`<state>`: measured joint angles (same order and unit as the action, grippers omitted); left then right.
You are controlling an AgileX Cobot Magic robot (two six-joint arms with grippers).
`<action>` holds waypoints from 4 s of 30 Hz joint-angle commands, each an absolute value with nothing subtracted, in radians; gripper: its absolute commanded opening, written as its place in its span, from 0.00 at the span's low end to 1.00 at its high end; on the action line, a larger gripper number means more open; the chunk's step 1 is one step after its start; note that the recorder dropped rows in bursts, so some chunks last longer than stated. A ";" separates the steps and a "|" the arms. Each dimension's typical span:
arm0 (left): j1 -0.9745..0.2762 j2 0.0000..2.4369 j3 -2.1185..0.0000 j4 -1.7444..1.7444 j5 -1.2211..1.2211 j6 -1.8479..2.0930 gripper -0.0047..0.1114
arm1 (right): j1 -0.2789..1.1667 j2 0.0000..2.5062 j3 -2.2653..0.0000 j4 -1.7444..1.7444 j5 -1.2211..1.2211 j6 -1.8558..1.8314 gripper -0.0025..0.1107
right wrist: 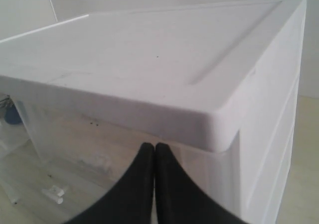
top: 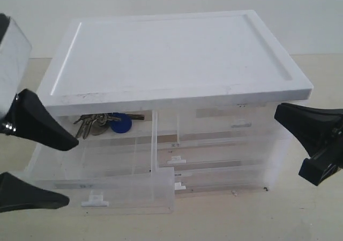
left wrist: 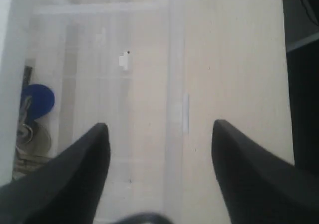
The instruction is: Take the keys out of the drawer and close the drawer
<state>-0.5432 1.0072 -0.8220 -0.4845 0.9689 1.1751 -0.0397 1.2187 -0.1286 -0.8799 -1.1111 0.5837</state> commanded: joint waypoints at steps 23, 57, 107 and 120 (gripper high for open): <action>-0.573 0.917 -0.712 -0.530 1.000 1.280 0.09 | -0.038 1.218 -0.133 -0.875 -1.100 0.583 0.02; -0.583 1.150 -0.716 -0.436 0.539 0.778 0.54 | -0.038 1.218 -0.133 -0.884 -1.093 0.592 0.02; -0.685 1.161 -0.755 -0.367 0.548 1.040 0.08 | -0.038 1.218 -0.133 -0.892 -1.091 0.595 0.02; -0.711 1.140 -0.630 -0.031 0.212 1.002 0.09 | -0.038 1.218 -0.133 -0.895 -1.079 0.596 0.02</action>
<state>-0.7064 1.1320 -0.6663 -0.1236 0.2862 1.0235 -0.0397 1.2187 -0.1286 -0.8880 -1.0830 0.5939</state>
